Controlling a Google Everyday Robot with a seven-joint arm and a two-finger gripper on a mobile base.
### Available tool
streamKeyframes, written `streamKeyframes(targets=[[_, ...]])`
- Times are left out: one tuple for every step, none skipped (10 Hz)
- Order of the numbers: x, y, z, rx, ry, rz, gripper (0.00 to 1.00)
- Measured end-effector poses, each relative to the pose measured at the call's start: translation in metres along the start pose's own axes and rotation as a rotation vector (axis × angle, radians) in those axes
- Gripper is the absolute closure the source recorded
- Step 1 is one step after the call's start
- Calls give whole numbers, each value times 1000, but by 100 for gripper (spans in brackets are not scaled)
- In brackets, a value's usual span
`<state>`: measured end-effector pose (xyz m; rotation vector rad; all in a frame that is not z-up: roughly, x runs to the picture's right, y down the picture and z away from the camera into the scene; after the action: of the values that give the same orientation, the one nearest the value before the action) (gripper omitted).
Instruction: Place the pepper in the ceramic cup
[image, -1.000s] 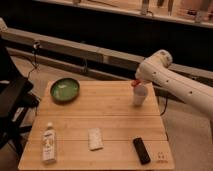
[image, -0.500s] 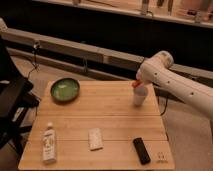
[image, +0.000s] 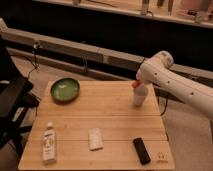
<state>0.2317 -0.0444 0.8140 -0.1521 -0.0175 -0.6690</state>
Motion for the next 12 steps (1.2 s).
streamKeyframes(targets=[[0, 1, 0, -1, 0, 1, 100], [0, 1, 0, -2, 0, 1, 100], [1, 1, 0, -2, 0, 3, 100], [1, 1, 0, -4, 1, 4, 100], [1, 1, 1, -4, 1, 5, 100], [1, 1, 1, -4, 1, 6, 100], [2, 2, 1, -5, 2, 7, 100], [1, 2, 1, -6, 0, 8, 100], [2, 3, 1, -7, 1, 9, 100], [2, 3, 1, -8, 1, 10, 100], [3, 3, 1, -8, 2, 11, 100], [2, 3, 2, -9, 2, 11, 98]])
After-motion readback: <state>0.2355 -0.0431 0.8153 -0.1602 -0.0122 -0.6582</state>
